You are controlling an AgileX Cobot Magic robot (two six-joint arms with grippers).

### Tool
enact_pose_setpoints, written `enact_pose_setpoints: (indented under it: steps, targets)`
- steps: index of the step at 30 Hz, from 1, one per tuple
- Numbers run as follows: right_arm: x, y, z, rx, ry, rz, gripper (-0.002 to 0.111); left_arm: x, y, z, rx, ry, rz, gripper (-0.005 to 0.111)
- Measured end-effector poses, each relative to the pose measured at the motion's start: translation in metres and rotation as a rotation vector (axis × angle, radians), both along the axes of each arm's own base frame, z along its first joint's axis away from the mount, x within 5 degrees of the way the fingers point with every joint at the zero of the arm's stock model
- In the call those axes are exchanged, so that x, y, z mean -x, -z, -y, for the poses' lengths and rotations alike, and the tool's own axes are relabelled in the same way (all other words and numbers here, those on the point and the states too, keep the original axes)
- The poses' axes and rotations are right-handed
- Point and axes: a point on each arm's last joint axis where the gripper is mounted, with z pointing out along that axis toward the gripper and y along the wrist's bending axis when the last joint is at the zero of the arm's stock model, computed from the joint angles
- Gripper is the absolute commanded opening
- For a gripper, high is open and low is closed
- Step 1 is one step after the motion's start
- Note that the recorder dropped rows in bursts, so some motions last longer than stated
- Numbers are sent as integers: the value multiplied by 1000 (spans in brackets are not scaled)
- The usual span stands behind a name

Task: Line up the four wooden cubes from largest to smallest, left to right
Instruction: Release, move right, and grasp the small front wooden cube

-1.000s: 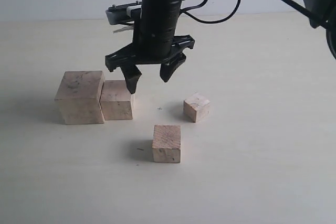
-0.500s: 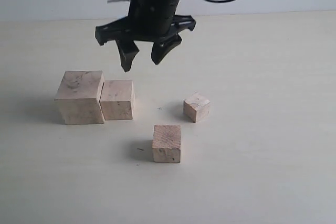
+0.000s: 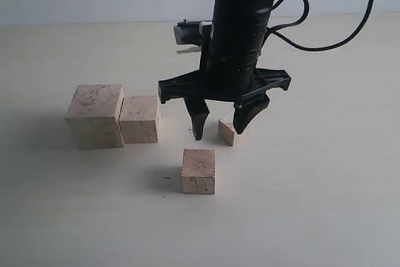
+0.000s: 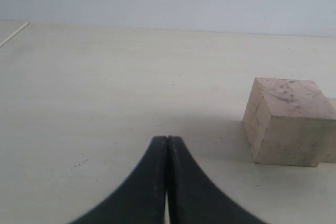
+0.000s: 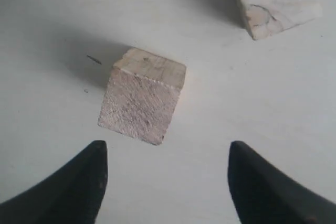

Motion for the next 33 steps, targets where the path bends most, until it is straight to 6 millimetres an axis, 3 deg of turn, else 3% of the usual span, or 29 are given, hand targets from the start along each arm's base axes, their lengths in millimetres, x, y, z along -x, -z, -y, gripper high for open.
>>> enact_pose_setpoints:
  steps: [2,10,23,33]
  targets:
    - [1,8,-4,-5,23,-40,78,0,0,0,0,0,0,0]
    - [6,23,-15,-55,110,-165,77,0,0,0,0,0,0,0]
    - [-1,27,-15,-46,191,-101,77,0,0,0,0,0,0,0]
    - [-4,53,-19,-8,204,-146,75,0,0,0,0,0,0,0]
